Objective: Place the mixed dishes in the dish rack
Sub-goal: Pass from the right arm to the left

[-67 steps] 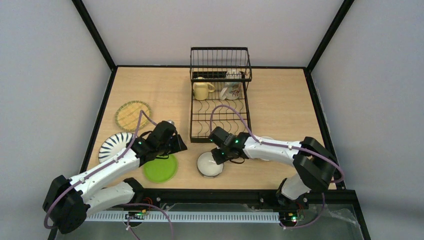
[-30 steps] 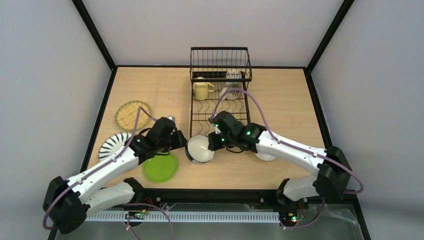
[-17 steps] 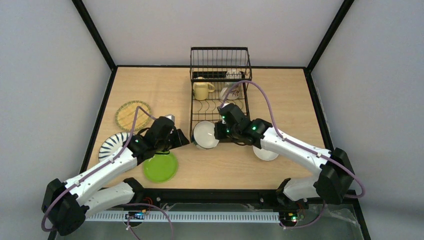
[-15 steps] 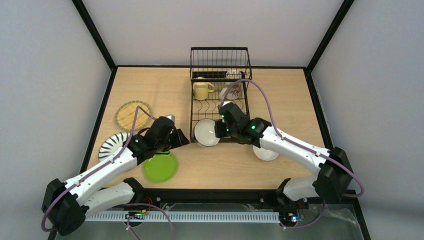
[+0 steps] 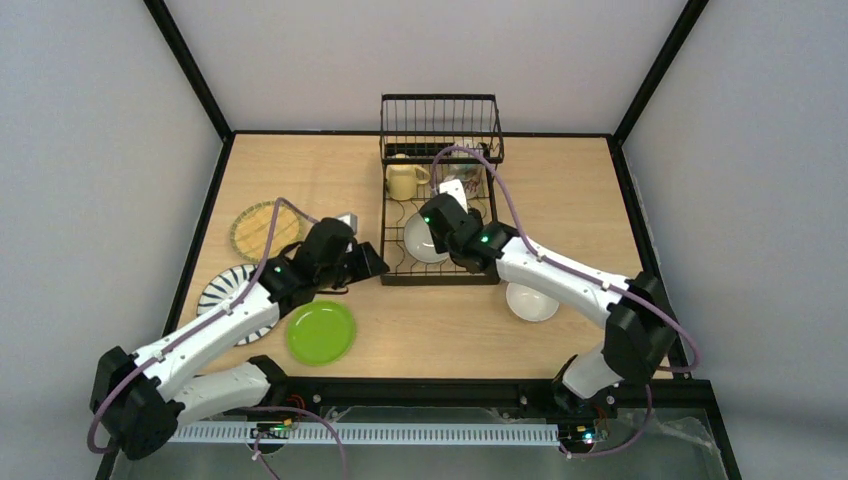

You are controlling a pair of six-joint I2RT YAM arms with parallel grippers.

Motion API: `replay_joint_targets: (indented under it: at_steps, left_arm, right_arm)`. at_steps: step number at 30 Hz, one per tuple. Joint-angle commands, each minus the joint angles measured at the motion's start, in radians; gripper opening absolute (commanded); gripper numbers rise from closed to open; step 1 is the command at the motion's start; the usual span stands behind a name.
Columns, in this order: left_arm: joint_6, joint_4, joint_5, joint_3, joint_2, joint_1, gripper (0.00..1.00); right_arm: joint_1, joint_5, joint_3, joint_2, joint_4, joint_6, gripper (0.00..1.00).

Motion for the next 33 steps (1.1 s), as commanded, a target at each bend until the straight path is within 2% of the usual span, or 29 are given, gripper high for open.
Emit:
replay_joint_targets:
  at_steps: [1,10,16,21,33]
  left_arm:
    - [0.003,0.052,0.035,0.074,0.056,-0.005,0.99]
    - [0.009,0.076,0.070,0.159,0.154,-0.005,0.99]
    - [-0.014,0.111,0.093,0.145,0.187,-0.005,0.99]
    - [-0.019,0.131,0.090,0.145,0.229,-0.005,0.99]
    - [0.003,0.190,0.076,0.175,0.331,-0.005,0.99]
  right_arm:
    - [-0.003,0.234,0.038,0.029,0.037,-0.065,0.00]
    - [-0.003,0.521,0.035,0.114,0.039,-0.144,0.00]
    - [-0.003,0.610,0.029,0.179,0.034,-0.151,0.00]
    - [-0.003,0.623,0.028,0.217,-0.011,-0.095,0.00]
    - [0.001,0.464,0.095,0.142,-0.047,-0.102,0.00]
